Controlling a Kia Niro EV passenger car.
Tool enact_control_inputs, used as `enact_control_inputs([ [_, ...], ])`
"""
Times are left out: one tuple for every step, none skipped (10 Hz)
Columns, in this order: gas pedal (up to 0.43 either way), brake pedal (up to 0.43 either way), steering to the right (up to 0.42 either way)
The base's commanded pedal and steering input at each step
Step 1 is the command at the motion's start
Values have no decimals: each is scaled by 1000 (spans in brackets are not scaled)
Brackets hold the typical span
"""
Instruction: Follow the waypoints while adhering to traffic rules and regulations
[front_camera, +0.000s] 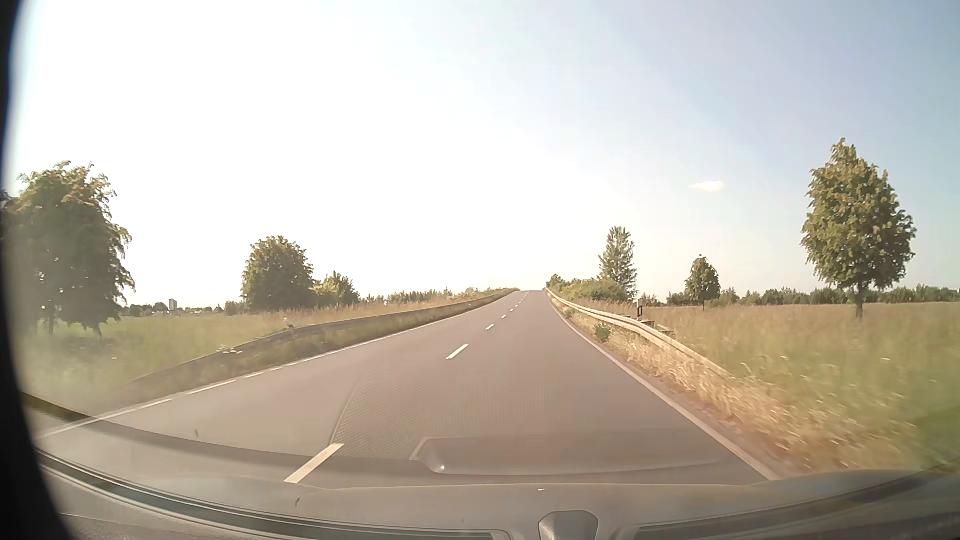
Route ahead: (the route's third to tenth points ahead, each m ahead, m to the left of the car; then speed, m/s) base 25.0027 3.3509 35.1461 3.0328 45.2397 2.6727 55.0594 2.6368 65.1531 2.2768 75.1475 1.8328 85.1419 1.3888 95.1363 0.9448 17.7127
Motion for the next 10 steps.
enact_control_inputs([
  [209, 6, 7],
  [209, 6, 6],
  [209, 6, 6],
  [209, 6, 6],
  [209, 6, 5],
  [209, 6, 5],
  [209, 6, 5],
  [209, 6, 5],
  [209, 6, 5],
  [209, 6, 5],
])
